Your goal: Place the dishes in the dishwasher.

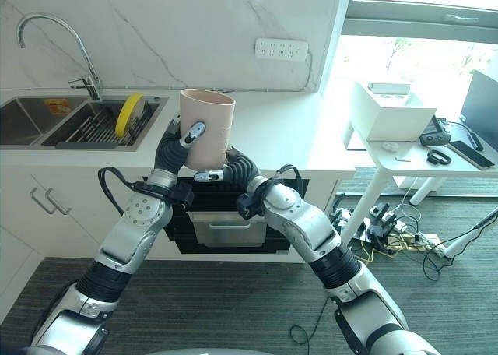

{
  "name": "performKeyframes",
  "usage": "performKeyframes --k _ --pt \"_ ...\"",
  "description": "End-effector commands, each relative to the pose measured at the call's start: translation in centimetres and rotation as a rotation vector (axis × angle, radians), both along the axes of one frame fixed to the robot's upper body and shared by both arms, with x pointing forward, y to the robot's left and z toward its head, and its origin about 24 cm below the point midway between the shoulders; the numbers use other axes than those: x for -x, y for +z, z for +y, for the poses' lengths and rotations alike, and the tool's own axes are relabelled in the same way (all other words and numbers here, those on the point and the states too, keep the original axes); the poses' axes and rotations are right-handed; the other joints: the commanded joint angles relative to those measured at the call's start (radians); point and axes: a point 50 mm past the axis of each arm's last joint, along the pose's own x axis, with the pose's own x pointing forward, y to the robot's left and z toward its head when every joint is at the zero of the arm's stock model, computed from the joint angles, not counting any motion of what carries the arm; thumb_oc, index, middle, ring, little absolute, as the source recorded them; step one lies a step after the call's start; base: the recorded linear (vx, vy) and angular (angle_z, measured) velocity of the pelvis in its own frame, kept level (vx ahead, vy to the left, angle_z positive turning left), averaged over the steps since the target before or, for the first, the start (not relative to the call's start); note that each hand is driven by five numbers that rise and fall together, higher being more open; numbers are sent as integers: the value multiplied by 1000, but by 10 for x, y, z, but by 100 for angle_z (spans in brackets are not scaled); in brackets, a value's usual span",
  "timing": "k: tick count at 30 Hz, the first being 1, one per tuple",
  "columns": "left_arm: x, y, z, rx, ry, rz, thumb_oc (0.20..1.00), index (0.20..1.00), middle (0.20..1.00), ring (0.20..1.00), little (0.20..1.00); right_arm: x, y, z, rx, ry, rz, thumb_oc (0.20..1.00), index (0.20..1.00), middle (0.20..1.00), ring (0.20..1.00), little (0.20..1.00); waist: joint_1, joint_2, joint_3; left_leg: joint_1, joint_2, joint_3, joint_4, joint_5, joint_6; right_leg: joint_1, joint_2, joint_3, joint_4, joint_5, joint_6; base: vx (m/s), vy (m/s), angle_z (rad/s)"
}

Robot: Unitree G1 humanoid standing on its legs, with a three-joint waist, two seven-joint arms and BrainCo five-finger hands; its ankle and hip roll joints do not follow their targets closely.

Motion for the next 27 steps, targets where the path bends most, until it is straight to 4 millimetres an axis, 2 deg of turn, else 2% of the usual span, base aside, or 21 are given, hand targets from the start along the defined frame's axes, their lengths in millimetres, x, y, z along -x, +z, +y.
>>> performKeyframes --k 1,3,9,13,20,27 --pt "-10 40 -7 -9 -42 -163 200 200 200 200 200 -4 61 18 -128 68 -250 1000 1000 1000 1000 1000 22 -9 -5 39 87 -4 -3 -16 -27 30 -85 -14 5 -4 59 0 0 0" --pt "-10 40 -7 -10 -42 -161 200 200 200 200 200 -5 61 17 -129 64 -255 1000 1000 1000 1000 1000 22 -9 -4 39 87 -3 -3 -17 -27 30 -85 -14 5 -4 59 0 0 0" --pt "7 14 -5 -21 -65 -167 200 200 200 200 200 -1 54 3 -153 27 -284 1000 1000 1000 1000 1000 38 -13 6 36 87 -5 -3 -19 -24 29 -85 -21 5 0 57 0 0 0" --pt "12 4 -2 -25 -74 -163 200 200 200 200 200 1 51 -4 -179 31 -283 1000 1000 1000 1000 1000 42 -15 10 36 87 -6 -3 -20 -23 31 -85 -24 5 1 58 7 -2 2" --pt "8 -27 -14 -32 -69 -142 200 200 200 200 200 0 31 15 -309 157 -125 1000 1000 1000 1000 1000 39 -21 9 40 88 0 -3 -20 -23 34 -86 -25 5 1 58 32 3 0" --pt "5 -29 -17 -27 -68 -139 200 200 200 200 200 0 20 25 -296 192 -112 1000 1000 1000 1000 1000 40 -22 -1 41 87 -3 -3 -21 -23 34 -86 -22 5 0 59 21 3 0"
